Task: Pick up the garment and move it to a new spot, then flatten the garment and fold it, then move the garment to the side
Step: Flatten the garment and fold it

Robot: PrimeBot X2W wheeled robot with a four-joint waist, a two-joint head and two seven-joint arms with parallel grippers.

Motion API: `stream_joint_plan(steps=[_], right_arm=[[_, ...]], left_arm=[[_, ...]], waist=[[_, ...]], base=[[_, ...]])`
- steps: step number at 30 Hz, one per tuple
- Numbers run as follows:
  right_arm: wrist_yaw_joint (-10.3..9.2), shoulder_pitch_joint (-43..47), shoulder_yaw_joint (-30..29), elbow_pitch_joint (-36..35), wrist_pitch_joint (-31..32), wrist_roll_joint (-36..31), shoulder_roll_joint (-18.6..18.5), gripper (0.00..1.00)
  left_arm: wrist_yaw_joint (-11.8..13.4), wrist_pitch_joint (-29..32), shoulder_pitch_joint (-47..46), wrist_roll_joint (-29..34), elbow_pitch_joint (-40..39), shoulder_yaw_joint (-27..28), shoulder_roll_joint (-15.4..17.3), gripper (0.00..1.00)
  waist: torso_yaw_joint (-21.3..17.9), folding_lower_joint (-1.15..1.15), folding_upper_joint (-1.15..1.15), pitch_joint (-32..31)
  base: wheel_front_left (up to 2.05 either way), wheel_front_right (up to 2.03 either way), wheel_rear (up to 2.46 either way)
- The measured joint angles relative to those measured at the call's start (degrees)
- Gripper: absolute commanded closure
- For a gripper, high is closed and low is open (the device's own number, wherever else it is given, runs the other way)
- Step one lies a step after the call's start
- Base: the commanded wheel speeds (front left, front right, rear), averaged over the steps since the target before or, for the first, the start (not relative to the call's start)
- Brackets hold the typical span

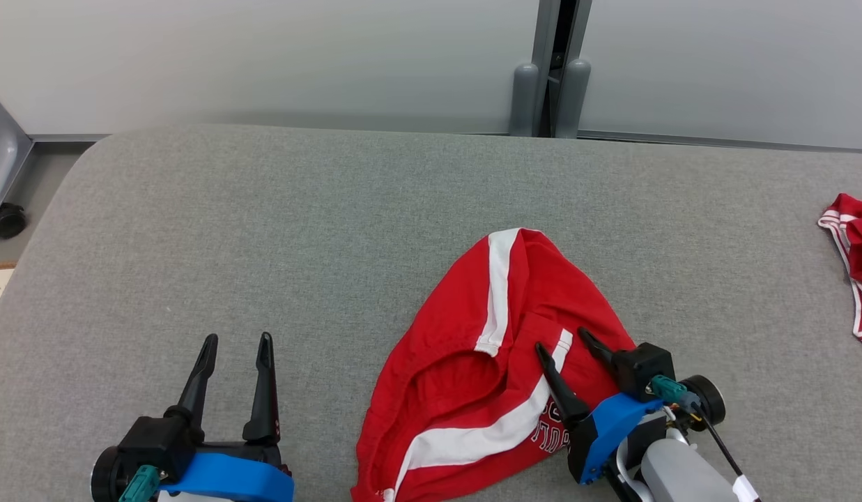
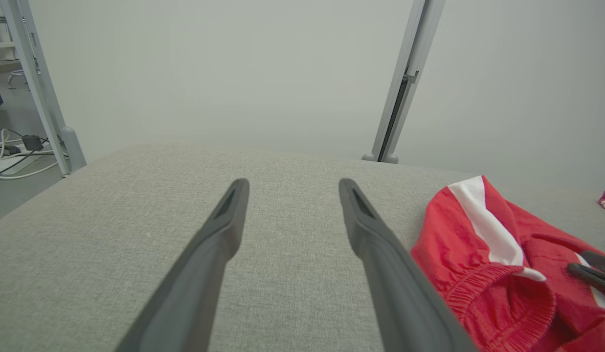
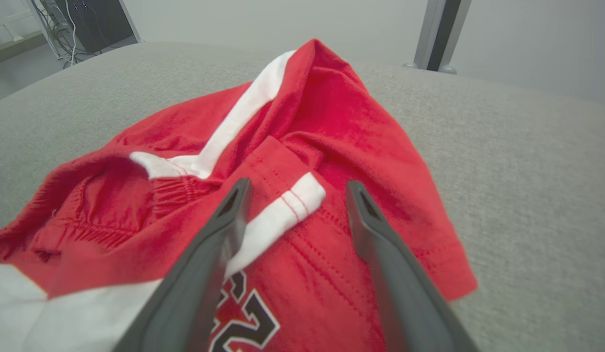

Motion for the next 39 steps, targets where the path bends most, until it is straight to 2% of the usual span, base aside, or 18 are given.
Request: stream_joint_plan(steps=[2,3,4,5,9,17,24,35,36,37,38,39], right_arm=[[0.00,-0.51,0.70,1.11,0.00,0.62,0.34,0.00],[0.00,-0.81,1.14,1.93,0.00,0.90,0.53,0.31],[0.00,-1.04,1.52,2.49,-0.01,1.40,0.73,0.70],[0.00,-1.32,1.71,2.87,0.00,1.75,0.87,1.00],[0.00,-3.04,1.11,2.10,0.00,2.13,0.69,1.00],[0.00,-1.03,-1.18,-6.91,0.00,0.37,-1.46,1.00],[0.00,10.93,-4.68,-18.08,0.00,-0.49,-3.92,1.00],[0.00,29.41,-9.55,-25.72,3.16,0.81,-3.47,0.98],[0.00,30.37,-10.12,-26.17,3.35,0.81,-3.48,0.62],[0.00,31.10,-10.62,-26.69,3.35,0.77,-3.49,0.11],[0.00,31.60,-11.15,-27.17,3.38,0.67,-3.52,0.00],[0.00,31.92,-11.80,-27.73,3.47,0.63,-3.50,0.00]], left_arm=[[0.00,0.00,-0.16,-0.08,0.04,-0.02,0.00,0.00],[0.00,0.00,-0.23,-0.10,0.04,-0.07,0.00,0.00],[0.00,0.00,-0.24,-0.14,0.07,-0.13,0.00,0.00],[0.01,0.00,-0.24,-0.15,0.07,-0.27,0.00,0.00],[0.12,0.00,-0.51,-0.60,0.07,-0.56,0.00,0.00],[0.62,-0.01,0.30,-1.00,0.25,-0.35,0.00,0.00],[0.68,0.00,2.21,-1.69,0.43,-0.66,0.01,0.00],[0.76,0.00,2.97,-2.19,0.53,-1.20,0.00,0.00],[0.76,0.00,2.97,-2.19,0.54,-1.29,-0.02,0.00],[0.76,0.00,2.97,-2.19,0.56,-1.30,-0.02,0.00],[0.76,-0.01,2.97,-2.19,0.57,-1.29,-0.01,0.00],[0.76,0.00,2.98,-2.18,0.62,-1.26,-0.01,0.00]], waist=[[0.34,0.00,0.00,0.23],[0.50,0.00,0.00,0.32],[0.64,0.00,0.00,0.42],[0.79,0.00,0.00,0.51],[1.15,0.00,0.00,0.70],[-0.05,0.00,0.00,-0.67],[-2.86,0.00,0.00,-2.96],[-7.99,0.00,0.00,-4.89],[-8.24,0.00,0.00,-4.95],[-8.41,0.00,0.00,-4.98],[-8.54,0.00,0.00,-5.00],[-8.64,0.00,0.00,-5.03]], base=[[0.00,0.00,0.00],[0.00,0.00,0.00],[0.00,0.00,0.00],[0.00,0.00,0.00],[0.00,0.00,0.00],[0.00,0.00,0.00],[0.00,0.00,0.00],[0.00,0.00,0.00],[0.00,0.00,0.00],[0.00,0.00,0.00],[0.00,0.00,0.00],[0.00,0.00,0.00]])
